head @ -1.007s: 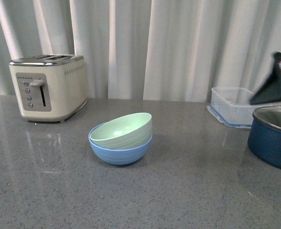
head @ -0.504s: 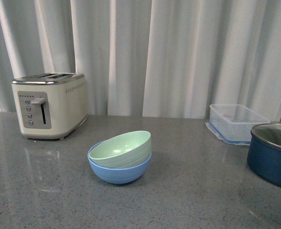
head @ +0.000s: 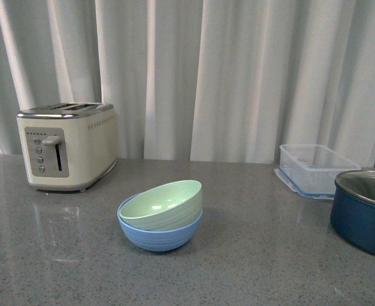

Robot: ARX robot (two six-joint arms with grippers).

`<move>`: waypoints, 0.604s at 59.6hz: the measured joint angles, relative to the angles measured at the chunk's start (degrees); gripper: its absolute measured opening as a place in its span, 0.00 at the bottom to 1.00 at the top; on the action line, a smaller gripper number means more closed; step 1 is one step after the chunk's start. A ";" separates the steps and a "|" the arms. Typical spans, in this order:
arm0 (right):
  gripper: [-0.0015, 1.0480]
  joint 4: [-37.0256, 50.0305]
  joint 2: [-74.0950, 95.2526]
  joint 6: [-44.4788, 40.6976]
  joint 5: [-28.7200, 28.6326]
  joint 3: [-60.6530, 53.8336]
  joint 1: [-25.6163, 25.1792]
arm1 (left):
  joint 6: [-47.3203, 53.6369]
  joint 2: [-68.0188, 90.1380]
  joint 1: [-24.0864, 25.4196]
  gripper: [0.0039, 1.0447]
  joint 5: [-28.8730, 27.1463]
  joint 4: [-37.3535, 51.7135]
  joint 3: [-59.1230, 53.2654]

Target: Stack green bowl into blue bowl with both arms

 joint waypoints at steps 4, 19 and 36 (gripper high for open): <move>0.01 -1.14 -1.92 0.00 -0.02 -0.83 0.00 | 0.00 0.00 0.00 0.94 0.00 0.00 0.00; 0.01 -6.86 -10.45 0.00 0.00 -3.52 0.00 | 0.00 0.00 0.00 0.94 0.02 0.00 0.00; 0.01 -13.25 -20.24 0.00 -0.02 -6.19 0.00 | 0.00 -0.02 0.00 0.94 0.02 0.00 0.00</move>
